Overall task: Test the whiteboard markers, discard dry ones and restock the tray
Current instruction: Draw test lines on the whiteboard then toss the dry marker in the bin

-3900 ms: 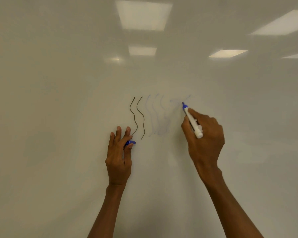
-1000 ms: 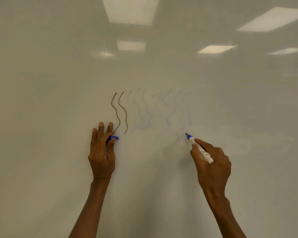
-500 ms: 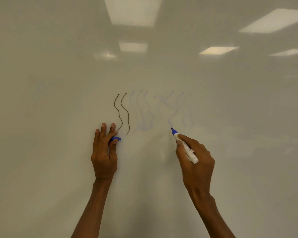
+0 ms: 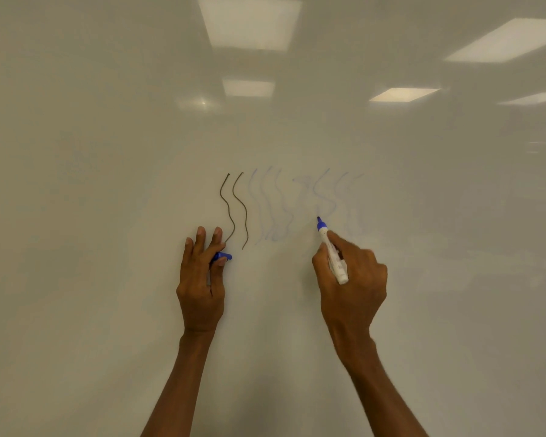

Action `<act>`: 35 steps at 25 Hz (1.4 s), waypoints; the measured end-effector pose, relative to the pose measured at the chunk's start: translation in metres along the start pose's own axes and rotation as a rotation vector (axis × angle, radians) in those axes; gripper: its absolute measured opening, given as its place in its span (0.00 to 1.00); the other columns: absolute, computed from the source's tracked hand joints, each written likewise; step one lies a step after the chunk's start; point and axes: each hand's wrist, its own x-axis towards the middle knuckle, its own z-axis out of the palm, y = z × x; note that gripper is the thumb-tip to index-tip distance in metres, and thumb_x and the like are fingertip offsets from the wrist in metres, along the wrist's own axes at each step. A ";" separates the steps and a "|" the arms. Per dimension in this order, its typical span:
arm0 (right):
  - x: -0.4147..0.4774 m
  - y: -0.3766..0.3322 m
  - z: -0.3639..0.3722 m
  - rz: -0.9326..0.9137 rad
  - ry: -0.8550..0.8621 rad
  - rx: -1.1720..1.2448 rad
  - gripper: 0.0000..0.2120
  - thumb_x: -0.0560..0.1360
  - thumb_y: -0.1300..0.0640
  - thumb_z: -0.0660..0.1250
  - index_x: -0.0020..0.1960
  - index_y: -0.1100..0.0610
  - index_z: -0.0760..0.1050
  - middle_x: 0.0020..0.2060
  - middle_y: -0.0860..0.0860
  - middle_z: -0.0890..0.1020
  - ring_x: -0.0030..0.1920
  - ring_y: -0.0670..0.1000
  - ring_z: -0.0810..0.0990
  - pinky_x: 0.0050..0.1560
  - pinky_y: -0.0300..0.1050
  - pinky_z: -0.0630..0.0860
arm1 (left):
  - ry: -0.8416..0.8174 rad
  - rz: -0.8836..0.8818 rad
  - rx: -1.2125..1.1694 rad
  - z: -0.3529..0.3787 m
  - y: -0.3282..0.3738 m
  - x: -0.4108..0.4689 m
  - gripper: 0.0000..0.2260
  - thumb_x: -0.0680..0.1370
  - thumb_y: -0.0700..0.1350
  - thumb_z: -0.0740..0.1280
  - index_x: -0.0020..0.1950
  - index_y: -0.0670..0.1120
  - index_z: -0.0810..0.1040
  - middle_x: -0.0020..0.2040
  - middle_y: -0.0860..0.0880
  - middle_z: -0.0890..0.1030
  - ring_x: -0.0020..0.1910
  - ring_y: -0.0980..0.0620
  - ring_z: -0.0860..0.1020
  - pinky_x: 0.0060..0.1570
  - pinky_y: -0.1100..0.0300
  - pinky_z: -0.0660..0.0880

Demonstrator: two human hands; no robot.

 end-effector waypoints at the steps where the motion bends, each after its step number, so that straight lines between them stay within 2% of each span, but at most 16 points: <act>1: -0.014 -0.001 0.000 -0.033 -0.005 -0.035 0.10 0.71 0.58 0.74 0.52 0.53 0.83 0.33 0.48 0.80 0.33 0.52 0.78 0.35 0.50 0.72 | 0.000 0.007 0.000 0.000 0.000 0.000 0.19 0.85 0.48 0.57 0.65 0.36 0.77 0.67 0.40 0.77 0.74 0.40 0.69 0.75 0.50 0.64; 6: -0.063 0.004 -0.004 -0.083 -0.096 -0.029 0.09 0.72 0.58 0.73 0.53 0.55 0.84 0.33 0.46 0.80 0.32 0.48 0.77 0.35 0.46 0.69 | -0.019 -0.024 -0.010 -0.001 -0.002 -0.001 0.21 0.85 0.50 0.56 0.65 0.36 0.77 0.69 0.39 0.76 0.75 0.40 0.67 0.75 0.50 0.64; 10: -0.088 0.013 -0.020 -0.002 -0.163 -0.042 0.11 0.70 0.57 0.74 0.52 0.54 0.84 0.34 0.46 0.81 0.33 0.48 0.77 0.35 0.47 0.70 | 0.007 0.006 -0.017 -0.001 0.001 0.002 0.19 0.85 0.49 0.57 0.65 0.37 0.77 0.70 0.43 0.74 0.77 0.50 0.64 0.75 0.52 0.64; 13: -0.107 0.008 -0.034 0.046 -0.280 0.037 0.10 0.72 0.52 0.70 0.52 0.51 0.83 0.34 0.41 0.78 0.35 0.43 0.73 0.35 0.49 0.73 | 0.011 0.005 -0.007 -0.002 0.001 0.001 0.19 0.85 0.49 0.57 0.67 0.37 0.76 0.70 0.42 0.73 0.77 0.49 0.64 0.75 0.52 0.64; 16: -0.092 0.007 -0.039 0.183 -0.229 0.149 0.11 0.73 0.51 0.66 0.52 0.52 0.83 0.35 0.35 0.73 0.35 0.42 0.71 0.35 0.47 0.73 | -0.011 -0.039 -0.014 -0.002 -0.001 -0.002 0.21 0.85 0.50 0.57 0.67 0.37 0.76 0.70 0.39 0.74 0.76 0.42 0.66 0.75 0.51 0.64; 18: -0.076 0.005 -0.036 0.157 -0.202 0.154 0.11 0.74 0.51 0.66 0.53 0.52 0.83 0.35 0.34 0.71 0.34 0.41 0.69 0.37 0.42 0.70 | -0.014 -0.032 -0.002 -0.001 -0.003 -0.003 0.20 0.85 0.50 0.57 0.66 0.36 0.77 0.69 0.39 0.75 0.75 0.40 0.67 0.75 0.51 0.64; 20: -0.062 0.008 -0.030 0.137 -0.174 0.137 0.11 0.75 0.52 0.66 0.53 0.53 0.83 0.33 0.38 0.73 0.33 0.42 0.70 0.39 0.41 0.69 | -0.022 -0.034 -0.003 0.000 -0.004 -0.001 0.21 0.85 0.50 0.57 0.66 0.35 0.77 0.69 0.38 0.76 0.74 0.39 0.68 0.76 0.51 0.63; 25: -0.039 0.018 -0.013 0.133 -0.043 0.044 0.09 0.74 0.57 0.70 0.54 0.54 0.83 0.33 0.48 0.80 0.32 0.50 0.75 0.38 0.48 0.70 | -0.010 -0.028 -0.001 -0.001 -0.002 -0.002 0.20 0.85 0.50 0.57 0.65 0.35 0.77 0.69 0.39 0.75 0.74 0.39 0.68 0.76 0.52 0.63; 28: -0.056 0.015 -0.012 -0.042 -0.065 -0.081 0.08 0.74 0.58 0.71 0.52 0.55 0.83 0.32 0.48 0.79 0.32 0.50 0.75 0.35 0.49 0.69 | 0.010 -0.030 -0.013 -0.002 0.000 -0.001 0.20 0.85 0.49 0.57 0.65 0.36 0.77 0.70 0.41 0.74 0.76 0.45 0.65 0.75 0.51 0.65; 29: -0.064 0.018 -0.014 -0.045 -0.067 -0.099 0.07 0.74 0.58 0.71 0.52 0.55 0.84 0.32 0.48 0.79 0.31 0.50 0.75 0.34 0.48 0.68 | 0.010 -0.029 -0.016 -0.002 0.000 -0.001 0.19 0.85 0.49 0.57 0.65 0.36 0.77 0.70 0.41 0.74 0.76 0.46 0.65 0.75 0.51 0.65; 32: -0.088 0.024 -0.023 0.025 -0.073 -0.158 0.06 0.73 0.59 0.71 0.49 0.55 0.84 0.30 0.47 0.78 0.29 0.50 0.75 0.34 0.45 0.66 | 0.007 -0.021 -0.021 -0.001 0.000 -0.002 0.20 0.85 0.50 0.57 0.64 0.36 0.78 0.69 0.39 0.76 0.74 0.40 0.67 0.75 0.51 0.64; 35: -0.106 0.021 -0.028 0.046 -0.144 -0.133 0.07 0.71 0.59 0.73 0.49 0.54 0.84 0.30 0.46 0.78 0.30 0.49 0.75 0.35 0.46 0.68 | 0.010 -0.017 -0.002 0.000 0.000 0.000 0.19 0.85 0.49 0.57 0.64 0.36 0.78 0.69 0.40 0.75 0.74 0.39 0.67 0.75 0.53 0.64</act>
